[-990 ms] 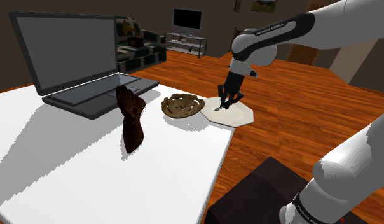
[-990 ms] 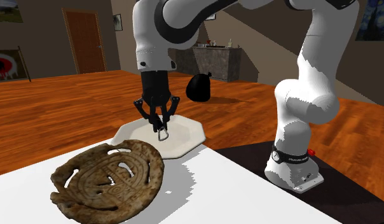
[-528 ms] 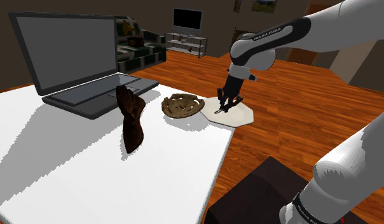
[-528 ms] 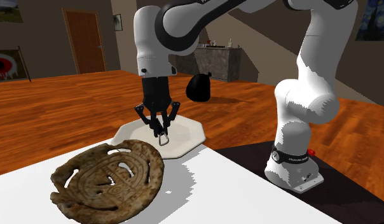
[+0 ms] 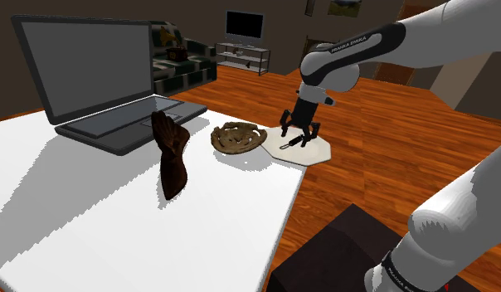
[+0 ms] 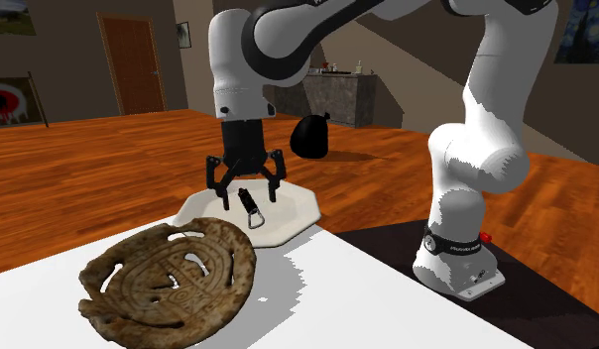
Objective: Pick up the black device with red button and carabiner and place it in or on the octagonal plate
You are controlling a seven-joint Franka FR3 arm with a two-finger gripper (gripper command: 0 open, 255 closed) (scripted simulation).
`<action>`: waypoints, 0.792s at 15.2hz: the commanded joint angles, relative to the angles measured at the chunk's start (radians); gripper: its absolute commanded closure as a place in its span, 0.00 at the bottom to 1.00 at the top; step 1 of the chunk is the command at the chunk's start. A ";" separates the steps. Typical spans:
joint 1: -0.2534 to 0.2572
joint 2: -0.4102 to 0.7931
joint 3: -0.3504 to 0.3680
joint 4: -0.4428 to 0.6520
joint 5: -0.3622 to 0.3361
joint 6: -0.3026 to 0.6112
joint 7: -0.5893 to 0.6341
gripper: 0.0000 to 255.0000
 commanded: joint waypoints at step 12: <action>-0.013 -0.033 -0.017 0.092 -0.017 -0.128 0.007 0.00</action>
